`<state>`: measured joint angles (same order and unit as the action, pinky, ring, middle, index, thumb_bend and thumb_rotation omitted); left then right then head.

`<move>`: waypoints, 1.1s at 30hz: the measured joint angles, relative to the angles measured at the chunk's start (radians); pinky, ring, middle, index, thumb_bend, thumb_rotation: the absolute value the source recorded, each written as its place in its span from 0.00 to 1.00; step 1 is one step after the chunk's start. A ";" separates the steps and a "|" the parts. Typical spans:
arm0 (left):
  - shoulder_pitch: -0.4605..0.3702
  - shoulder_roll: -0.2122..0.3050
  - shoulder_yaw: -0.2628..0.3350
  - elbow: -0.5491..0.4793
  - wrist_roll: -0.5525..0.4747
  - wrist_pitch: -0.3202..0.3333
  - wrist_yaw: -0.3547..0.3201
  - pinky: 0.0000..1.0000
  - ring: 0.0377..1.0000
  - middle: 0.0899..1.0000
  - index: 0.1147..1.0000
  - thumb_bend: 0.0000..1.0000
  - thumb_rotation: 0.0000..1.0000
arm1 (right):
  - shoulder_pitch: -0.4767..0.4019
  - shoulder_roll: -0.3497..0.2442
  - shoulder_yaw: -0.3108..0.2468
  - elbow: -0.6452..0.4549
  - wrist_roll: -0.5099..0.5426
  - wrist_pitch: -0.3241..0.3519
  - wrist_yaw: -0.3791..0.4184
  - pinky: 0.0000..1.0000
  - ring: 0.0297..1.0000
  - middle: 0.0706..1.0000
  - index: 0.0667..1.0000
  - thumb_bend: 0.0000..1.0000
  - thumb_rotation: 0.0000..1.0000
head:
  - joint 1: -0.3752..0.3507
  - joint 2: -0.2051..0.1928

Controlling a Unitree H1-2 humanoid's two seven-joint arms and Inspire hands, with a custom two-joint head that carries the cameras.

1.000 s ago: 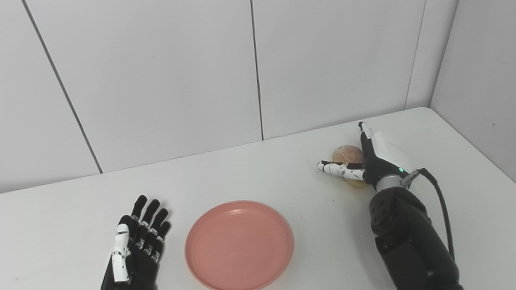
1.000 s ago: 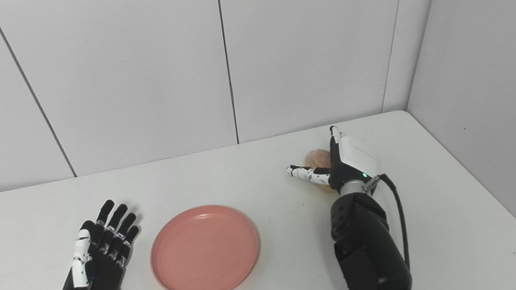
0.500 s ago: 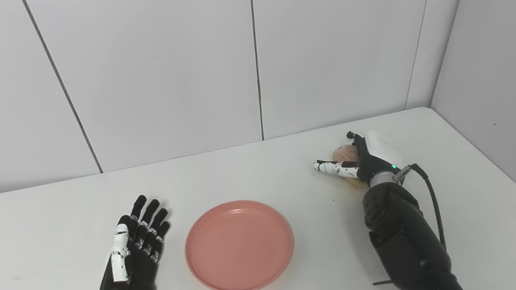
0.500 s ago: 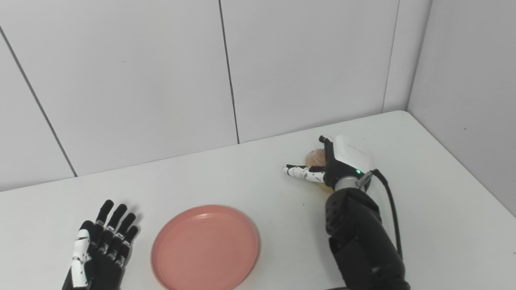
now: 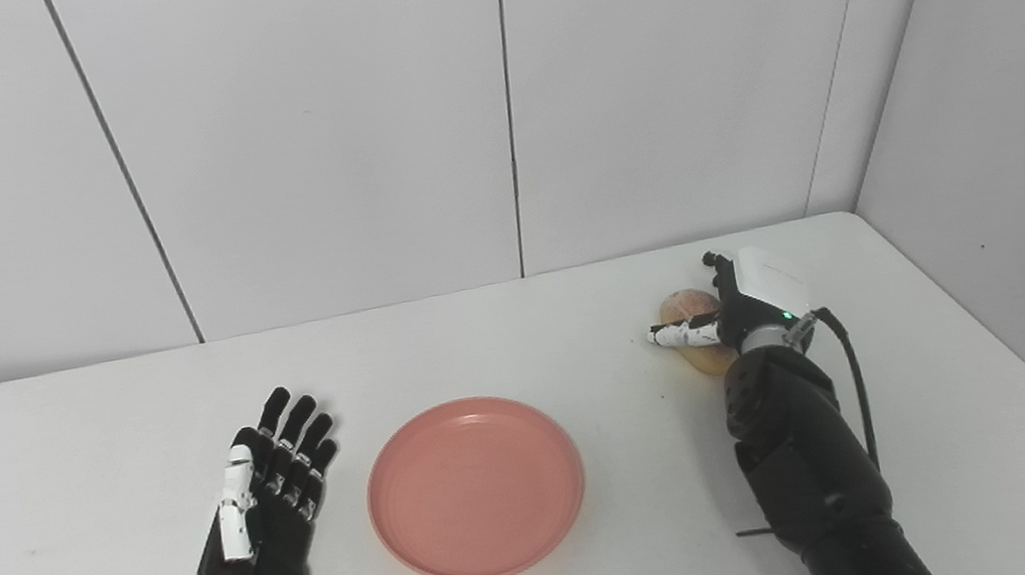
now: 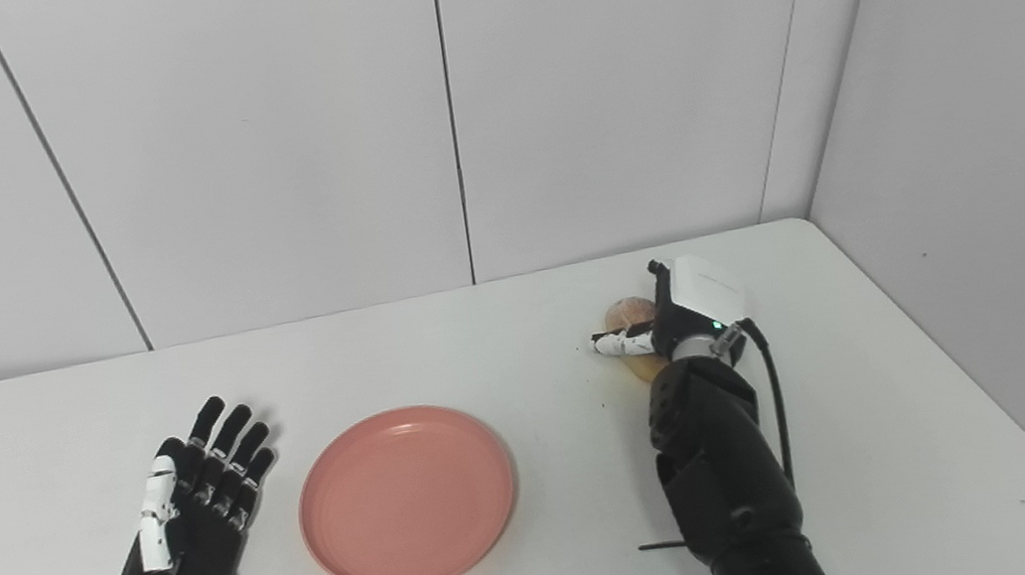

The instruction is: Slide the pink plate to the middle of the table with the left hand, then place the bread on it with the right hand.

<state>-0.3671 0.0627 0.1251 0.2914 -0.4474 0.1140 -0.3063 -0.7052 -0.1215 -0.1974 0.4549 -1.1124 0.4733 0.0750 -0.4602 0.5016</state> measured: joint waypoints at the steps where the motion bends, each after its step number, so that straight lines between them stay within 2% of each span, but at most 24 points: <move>1: 0.000 0.000 0.000 0.000 0.000 0.000 0.000 1.00 0.96 0.96 0.96 0.32 1.00 | -0.004 0.000 -0.009 0.002 -0.021 0.000 0.018 0.56 0.72 0.77 0.81 0.84 0.31 | 0.000 0.000; 4: 0.000 0.000 0.001 0.000 -0.001 0.001 0.000 1.00 0.96 0.96 0.95 0.32 1.00 | -0.013 0.001 -0.027 0.010 -0.061 0.000 0.070 0.59 0.74 0.77 0.78 0.84 0.26 | 0.002 0.002; 7: 0.000 0.000 0.000 0.000 -0.001 0.001 0.000 1.00 0.96 0.96 0.96 0.32 1.00 | -0.021 0.001 -0.035 0.015 -0.086 0.000 0.110 0.48 0.60 0.65 0.73 0.84 0.18 | 0.002 0.003; 12: 0.000 0.000 0.000 0.000 -0.005 0.002 0.000 1.00 0.96 0.96 0.95 0.32 1.00 | -0.024 0.001 -0.038 0.007 -0.111 0.000 0.151 0.42 0.53 0.60 0.72 0.86 0.12 | 0.002 0.006; 15: 0.000 0.001 0.000 0.000 -0.005 0.002 0.000 1.00 0.96 0.96 0.95 0.32 1.00 | -0.022 0.001 -0.037 -0.006 -0.111 0.000 0.171 0.42 0.53 0.60 0.71 0.85 0.12 | 0.002 0.006; 17: 0.000 0.001 0.000 0.000 -0.005 0.002 0.000 1.00 0.96 0.96 0.95 0.32 1.00 | -0.022 0.001 -0.034 -0.009 -0.111 0.000 0.178 0.39 0.49 0.56 0.70 0.83 0.11 | 0.003 0.006; 18: 0.000 0.001 0.000 0.000 -0.005 0.002 0.000 1.00 0.96 0.96 0.95 0.32 1.00 | -0.021 0.001 -0.028 -0.010 -0.111 0.000 0.178 0.35 0.42 0.50 0.69 0.81 0.10 | 0.003 0.006; 19: 0.000 0.001 0.000 0.000 -0.005 0.002 0.000 1.00 0.96 0.96 0.95 0.32 1.00 | -0.020 0.000 -0.022 -0.012 -0.111 0.000 0.178 0.33 0.40 0.48 0.69 0.80 0.09 | 0.003 0.006; 20: 0.000 0.001 0.000 0.000 -0.005 0.002 0.000 1.00 0.96 0.96 0.96 0.32 1.00 | -0.019 0.000 -0.017 -0.014 -0.109 0.000 0.178 0.30 0.34 0.41 0.63 0.75 0.05 | 0.005 0.006; 22: 0.000 0.001 0.000 0.000 -0.006 0.002 0.000 1.00 0.96 0.96 0.95 0.32 1.00 | -0.016 -0.001 -0.006 -0.019 -0.100 0.000 0.178 0.28 0.32 0.41 0.54 0.61 0.02 | 0.006 0.006; 24: 0.000 0.001 0.000 0.000 -0.006 0.002 0.000 1.00 0.96 0.96 0.95 0.32 1.00 | -0.010 -0.002 0.006 -0.030 -0.075 0.000 0.175 0.28 0.33 0.39 0.52 0.53 0.00 | 0.006 0.006; 33: 0.000 0.000 0.000 -0.001 -0.006 0.003 0.000 1.00 0.95 0.95 0.94 0.33 1.00 | -0.003 -0.012 0.053 -0.054 0.004 0.000 0.142 0.28 0.33 0.39 0.51 0.51 0.00 | 0.009 0.006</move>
<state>-0.3670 0.0626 0.1251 0.2907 -0.4535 0.1170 -0.3061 -0.7080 -0.1339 -0.1441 0.4007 -1.1086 0.4734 0.2173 -0.4510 0.5077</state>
